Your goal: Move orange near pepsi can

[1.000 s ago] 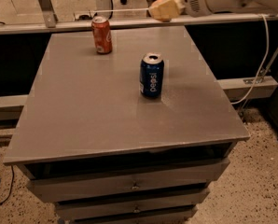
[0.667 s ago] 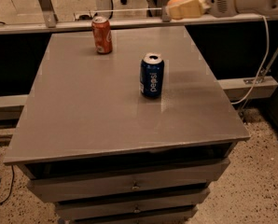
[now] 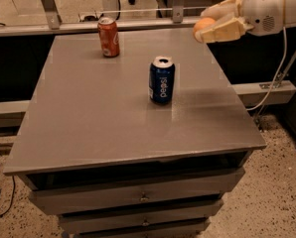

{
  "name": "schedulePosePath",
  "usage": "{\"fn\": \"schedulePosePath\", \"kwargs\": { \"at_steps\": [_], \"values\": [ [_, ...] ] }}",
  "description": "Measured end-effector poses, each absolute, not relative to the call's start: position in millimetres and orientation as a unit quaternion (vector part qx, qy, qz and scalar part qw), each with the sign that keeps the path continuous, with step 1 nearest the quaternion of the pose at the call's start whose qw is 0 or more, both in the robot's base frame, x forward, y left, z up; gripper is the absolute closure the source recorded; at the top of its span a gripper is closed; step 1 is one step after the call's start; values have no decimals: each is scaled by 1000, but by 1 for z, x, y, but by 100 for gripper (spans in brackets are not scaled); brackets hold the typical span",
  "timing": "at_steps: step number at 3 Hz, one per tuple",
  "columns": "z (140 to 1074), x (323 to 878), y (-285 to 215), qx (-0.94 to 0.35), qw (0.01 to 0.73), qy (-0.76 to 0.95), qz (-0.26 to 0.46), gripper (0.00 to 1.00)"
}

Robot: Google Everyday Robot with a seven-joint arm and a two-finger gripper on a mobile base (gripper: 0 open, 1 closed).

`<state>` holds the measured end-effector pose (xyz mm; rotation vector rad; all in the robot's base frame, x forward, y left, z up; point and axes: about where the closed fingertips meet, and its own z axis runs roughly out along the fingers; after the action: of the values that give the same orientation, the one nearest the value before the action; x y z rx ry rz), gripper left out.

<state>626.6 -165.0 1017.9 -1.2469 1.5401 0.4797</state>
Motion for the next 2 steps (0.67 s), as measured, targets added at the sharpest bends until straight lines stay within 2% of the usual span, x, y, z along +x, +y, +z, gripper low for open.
{"fn": "schedulePosePath", "kwargs": {
  "at_steps": [2],
  "values": [
    [966,571,-128,-618,436,611,232,100]
  ]
}}
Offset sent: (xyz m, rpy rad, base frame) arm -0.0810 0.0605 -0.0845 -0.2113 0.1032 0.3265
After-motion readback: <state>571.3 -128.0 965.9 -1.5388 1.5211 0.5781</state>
